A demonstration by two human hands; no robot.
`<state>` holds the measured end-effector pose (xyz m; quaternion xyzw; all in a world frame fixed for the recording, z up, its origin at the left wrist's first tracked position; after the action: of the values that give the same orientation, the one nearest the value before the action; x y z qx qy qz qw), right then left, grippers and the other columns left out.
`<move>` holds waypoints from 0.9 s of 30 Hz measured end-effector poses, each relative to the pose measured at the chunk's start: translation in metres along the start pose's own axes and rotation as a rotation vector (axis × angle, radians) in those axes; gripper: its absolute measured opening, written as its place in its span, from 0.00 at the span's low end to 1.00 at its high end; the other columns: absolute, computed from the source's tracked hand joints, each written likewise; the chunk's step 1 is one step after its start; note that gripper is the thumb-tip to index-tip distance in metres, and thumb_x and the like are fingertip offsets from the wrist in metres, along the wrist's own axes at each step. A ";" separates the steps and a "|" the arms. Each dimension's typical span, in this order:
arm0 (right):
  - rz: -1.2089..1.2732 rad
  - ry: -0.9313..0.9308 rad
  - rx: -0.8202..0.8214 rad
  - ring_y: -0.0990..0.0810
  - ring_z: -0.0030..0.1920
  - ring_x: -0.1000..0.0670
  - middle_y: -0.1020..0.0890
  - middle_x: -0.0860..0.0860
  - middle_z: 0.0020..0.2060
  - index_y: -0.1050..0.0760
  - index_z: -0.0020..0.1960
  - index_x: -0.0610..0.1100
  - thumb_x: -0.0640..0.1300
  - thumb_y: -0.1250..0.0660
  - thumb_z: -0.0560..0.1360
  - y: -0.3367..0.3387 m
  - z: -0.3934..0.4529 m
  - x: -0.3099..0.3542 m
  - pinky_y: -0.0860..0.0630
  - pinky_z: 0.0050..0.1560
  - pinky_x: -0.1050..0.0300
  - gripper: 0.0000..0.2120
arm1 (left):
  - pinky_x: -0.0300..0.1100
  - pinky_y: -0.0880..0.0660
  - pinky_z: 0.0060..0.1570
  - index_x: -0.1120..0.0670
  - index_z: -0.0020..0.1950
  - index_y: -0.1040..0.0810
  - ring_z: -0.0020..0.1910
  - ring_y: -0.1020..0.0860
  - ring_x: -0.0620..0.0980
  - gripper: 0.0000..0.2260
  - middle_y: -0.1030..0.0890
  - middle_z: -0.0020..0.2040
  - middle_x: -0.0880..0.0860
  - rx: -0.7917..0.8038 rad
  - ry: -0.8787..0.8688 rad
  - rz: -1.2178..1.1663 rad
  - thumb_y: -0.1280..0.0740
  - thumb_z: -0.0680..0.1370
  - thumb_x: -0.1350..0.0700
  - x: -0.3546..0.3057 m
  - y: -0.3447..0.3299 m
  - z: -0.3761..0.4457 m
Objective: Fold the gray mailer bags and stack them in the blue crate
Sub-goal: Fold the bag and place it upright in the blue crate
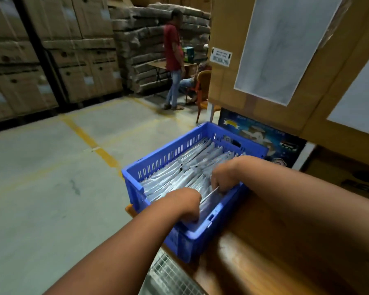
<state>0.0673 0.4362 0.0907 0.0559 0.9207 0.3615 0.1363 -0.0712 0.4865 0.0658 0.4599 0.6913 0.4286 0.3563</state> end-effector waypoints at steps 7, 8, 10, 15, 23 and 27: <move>-0.134 -0.074 0.171 0.19 0.51 0.41 0.16 0.45 0.46 0.19 0.43 0.46 0.48 0.31 0.77 -0.024 0.037 0.008 0.21 0.63 0.42 0.08 | 0.50 0.19 0.54 0.54 0.48 0.18 0.49 0.17 0.61 0.05 0.21 0.39 0.54 0.185 0.000 0.114 0.25 0.75 0.55 -0.014 -0.022 0.016; -0.148 -0.087 0.183 0.18 0.51 0.41 0.17 0.47 0.44 0.20 0.41 0.47 0.50 0.30 0.77 -0.026 0.043 0.009 0.21 0.64 0.41 0.09 | 0.51 0.19 0.55 0.53 0.48 0.18 0.52 0.16 0.60 0.05 0.20 0.42 0.54 0.193 0.001 0.121 0.26 0.76 0.55 -0.015 -0.025 0.018; -0.171 -0.107 0.186 0.18 0.55 0.40 0.16 0.46 0.52 0.17 0.49 0.46 0.53 0.31 0.77 -0.029 0.051 0.014 0.21 0.65 0.40 0.11 | 0.52 0.21 0.58 0.54 0.57 0.16 0.59 0.17 0.60 0.08 0.16 0.54 0.55 0.161 0.005 0.124 0.28 0.78 0.56 -0.017 -0.028 0.019; -0.118 -0.157 0.152 0.20 0.62 0.39 0.20 0.43 0.65 0.22 0.71 0.42 0.51 0.32 0.81 -0.028 0.051 0.021 0.23 0.68 0.39 0.22 | 0.51 0.22 0.57 0.55 0.62 0.17 0.61 0.17 0.60 0.12 0.16 0.60 0.56 0.172 -0.005 0.112 0.31 0.79 0.57 -0.019 -0.030 0.021; 0.151 -0.169 0.086 0.20 0.46 0.44 0.19 0.50 0.40 0.19 0.42 0.47 0.53 0.23 0.73 -0.020 0.029 0.008 0.21 0.53 0.50 0.11 | 0.46 0.19 0.46 0.57 0.44 0.17 0.43 0.17 0.58 0.04 0.20 0.36 0.53 0.166 0.044 0.066 0.26 0.72 0.57 -0.010 -0.019 0.026; 0.161 -0.107 -0.004 0.20 0.51 0.44 0.18 0.48 0.49 0.15 0.59 0.44 0.50 0.24 0.76 -0.016 0.014 0.015 0.21 0.60 0.49 0.14 | 0.48 0.18 0.51 0.56 0.49 0.15 0.49 0.14 0.58 0.06 0.17 0.40 0.54 0.212 0.023 0.108 0.26 0.74 0.56 -0.020 -0.013 0.024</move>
<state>0.0573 0.4364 0.0664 0.1486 0.9039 0.3696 0.1557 -0.0481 0.4715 0.0471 0.5267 0.7110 0.3767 0.2743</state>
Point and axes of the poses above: each hand's wrist, its own z-axis towards the middle knuckle, its own y-axis out of the back of the hand, x = y × z, the point moved 6 cm from there along z, towards the middle knuckle
